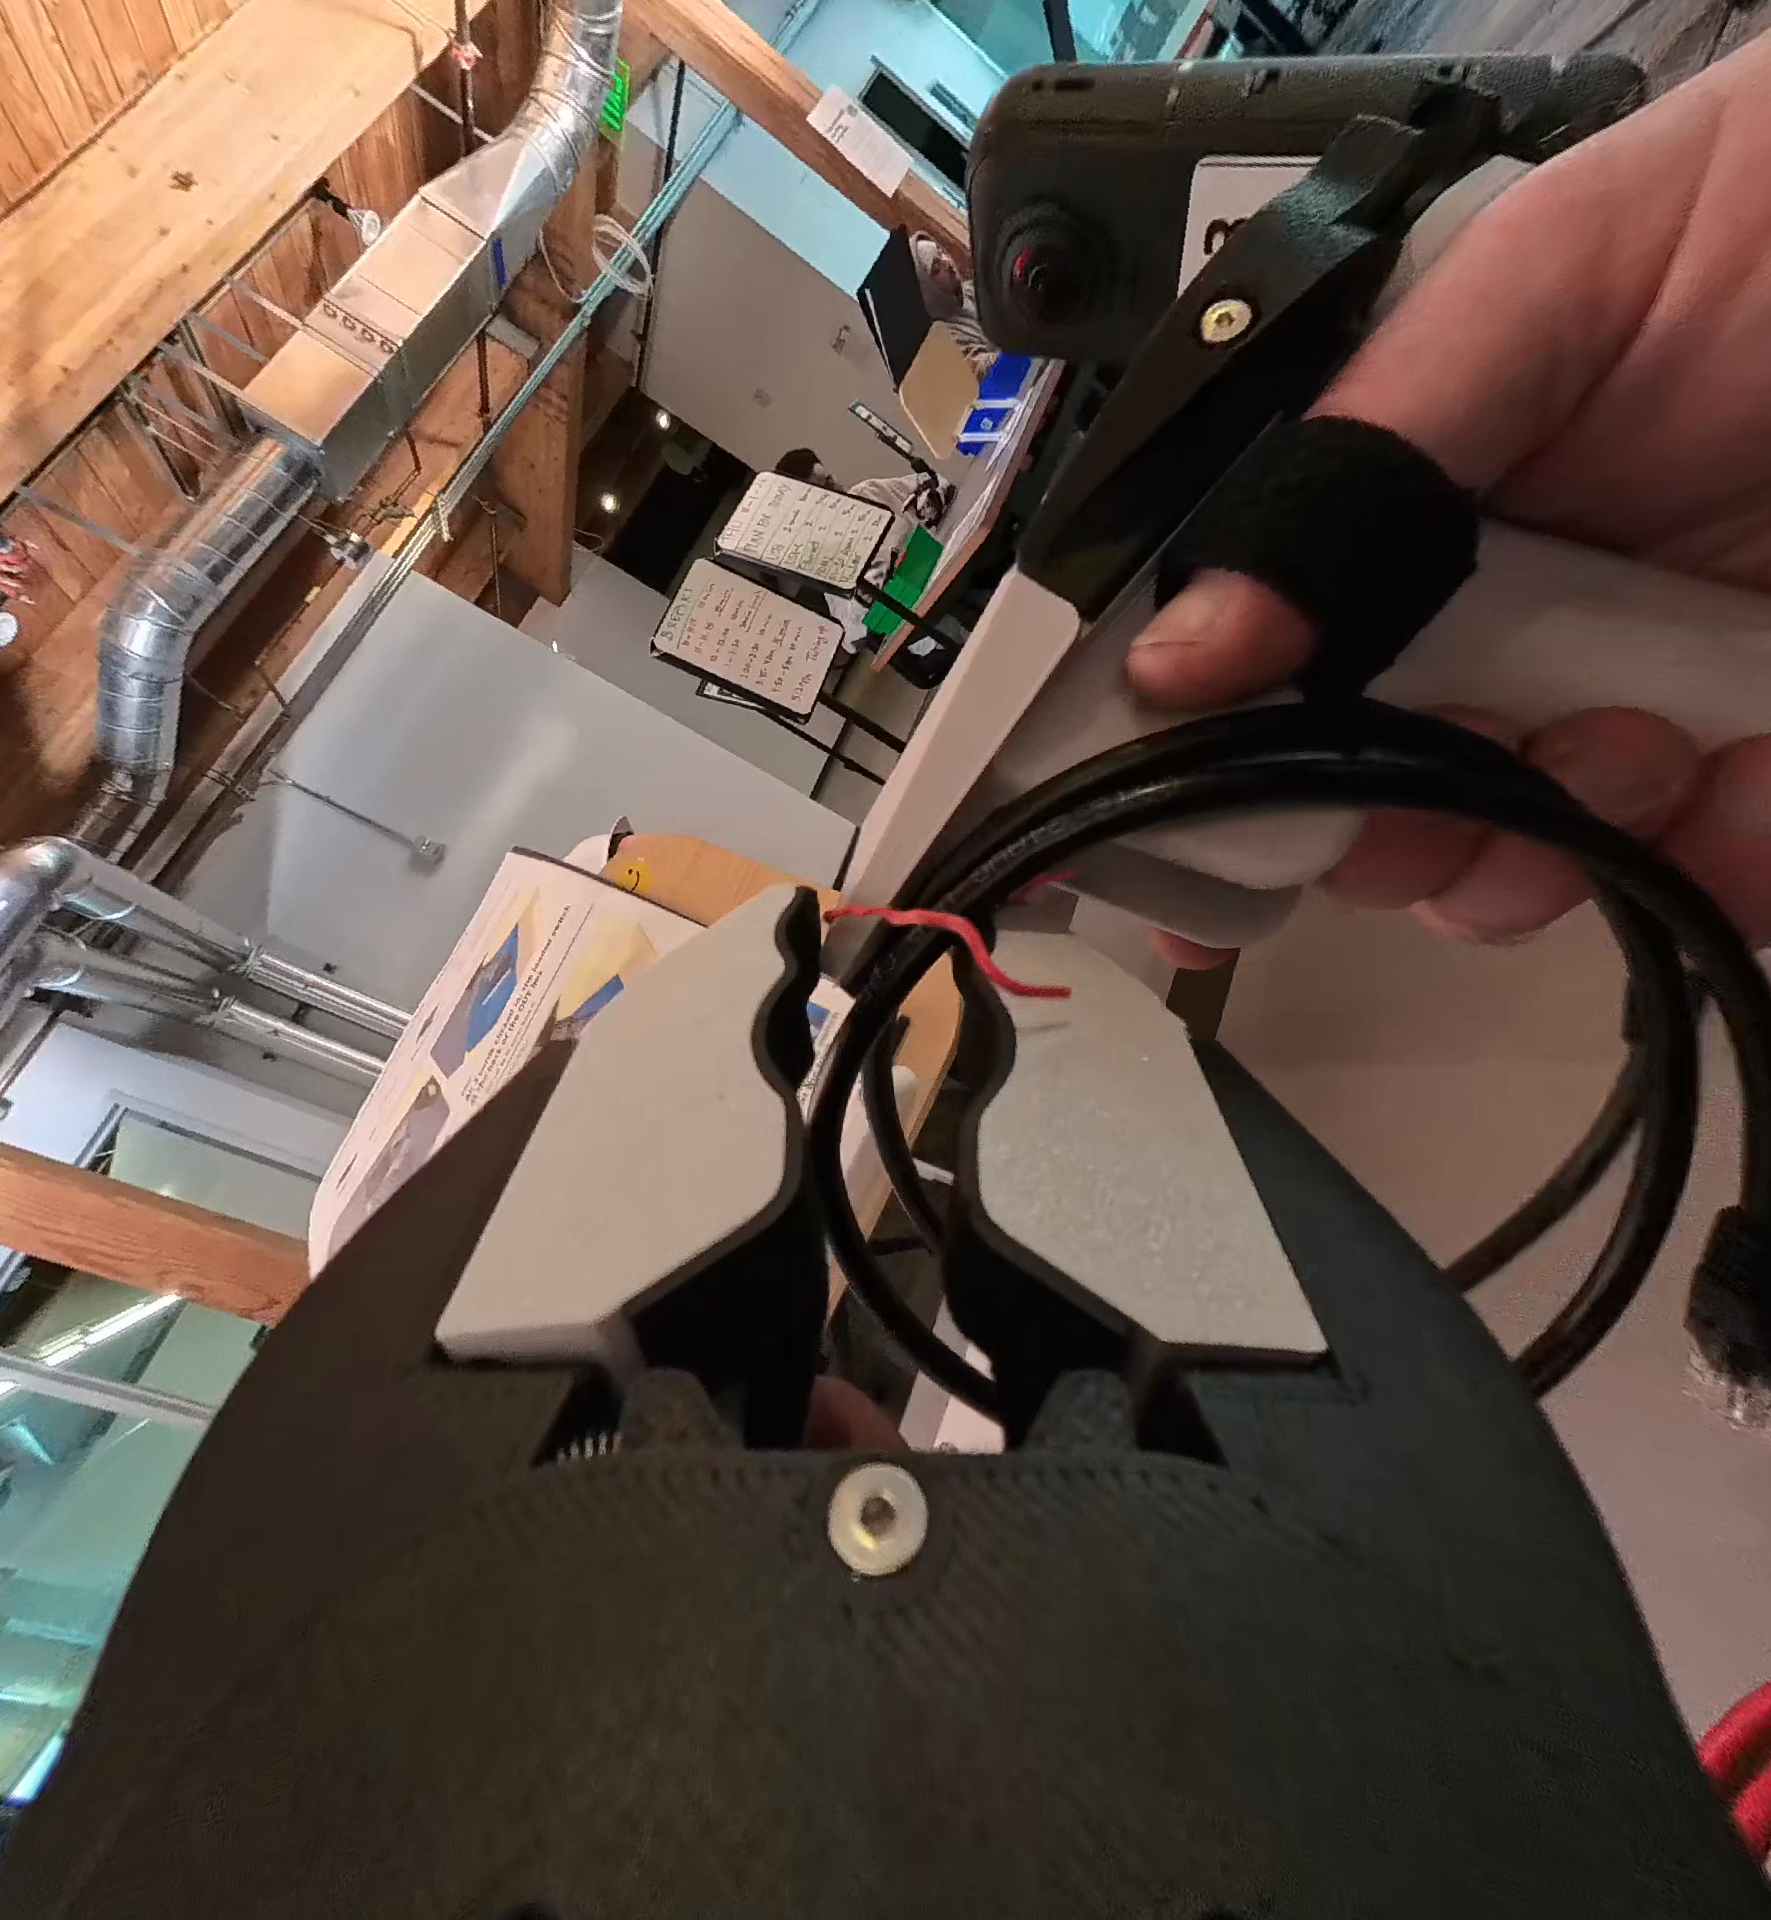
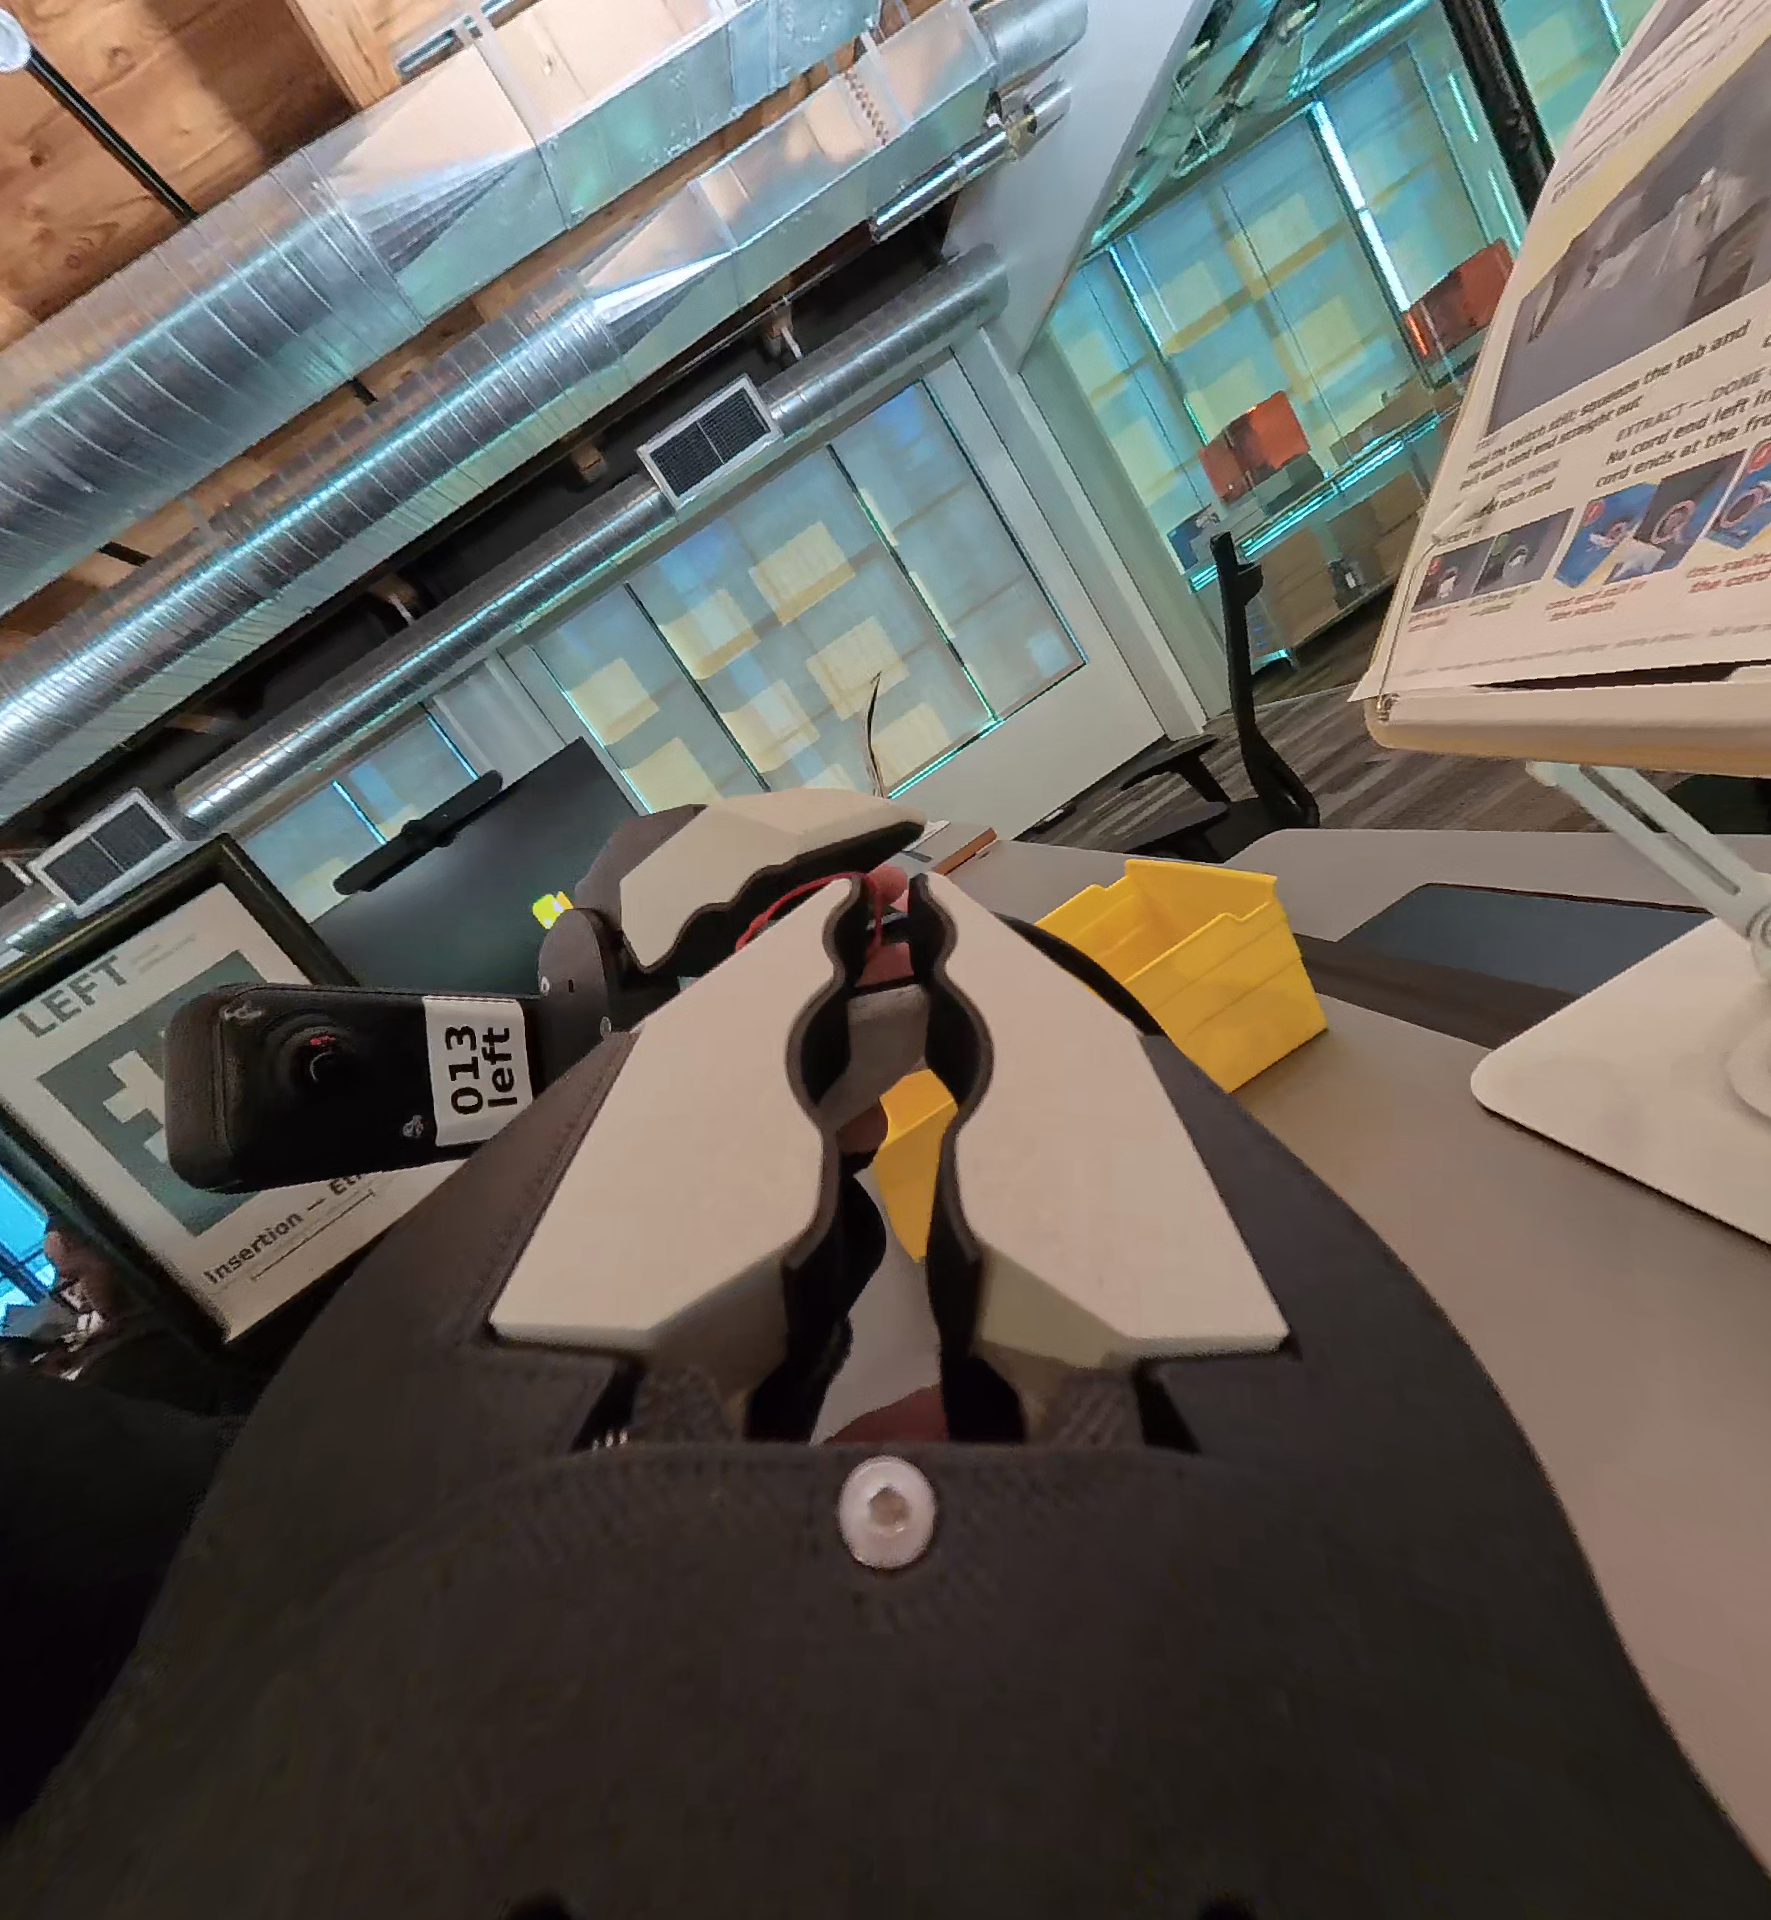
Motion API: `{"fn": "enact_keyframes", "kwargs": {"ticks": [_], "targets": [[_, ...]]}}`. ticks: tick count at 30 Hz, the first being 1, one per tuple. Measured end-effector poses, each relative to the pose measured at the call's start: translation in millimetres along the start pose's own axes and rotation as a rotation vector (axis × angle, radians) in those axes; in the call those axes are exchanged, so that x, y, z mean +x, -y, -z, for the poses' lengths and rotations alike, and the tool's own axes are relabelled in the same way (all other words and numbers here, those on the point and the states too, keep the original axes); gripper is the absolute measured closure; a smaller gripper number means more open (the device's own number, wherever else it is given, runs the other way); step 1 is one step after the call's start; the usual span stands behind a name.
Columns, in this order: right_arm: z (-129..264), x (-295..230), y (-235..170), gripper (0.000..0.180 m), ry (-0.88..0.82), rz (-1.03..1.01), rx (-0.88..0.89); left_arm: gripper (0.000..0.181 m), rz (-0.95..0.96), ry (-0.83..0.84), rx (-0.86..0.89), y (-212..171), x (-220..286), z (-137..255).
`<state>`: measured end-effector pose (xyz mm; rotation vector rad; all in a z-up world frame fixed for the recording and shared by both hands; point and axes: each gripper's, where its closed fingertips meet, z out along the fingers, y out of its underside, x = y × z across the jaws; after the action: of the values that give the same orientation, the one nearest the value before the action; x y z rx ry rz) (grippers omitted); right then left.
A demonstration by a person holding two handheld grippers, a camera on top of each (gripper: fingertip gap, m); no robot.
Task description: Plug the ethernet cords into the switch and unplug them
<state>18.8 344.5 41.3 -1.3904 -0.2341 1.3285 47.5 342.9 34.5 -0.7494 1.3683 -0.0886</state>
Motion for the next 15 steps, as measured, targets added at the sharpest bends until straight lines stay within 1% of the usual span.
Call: {"fn": "enact_keyframes", "kwargs": {"ticks": [9, 15], "targets": [[2.2, 3.3, 0.3, 0.174, -0.009, 0.024, -0.024, 0.157, -0.006, 0.005, 0.007, -0.6, 1.2, -3.8], [1.1, 1.6, -0.1, 0.175, -0.033, 0.116, -0.067, 0.158, -0.004, 0.012, 0.023, 1.0, -0.6, -1.5]]}}
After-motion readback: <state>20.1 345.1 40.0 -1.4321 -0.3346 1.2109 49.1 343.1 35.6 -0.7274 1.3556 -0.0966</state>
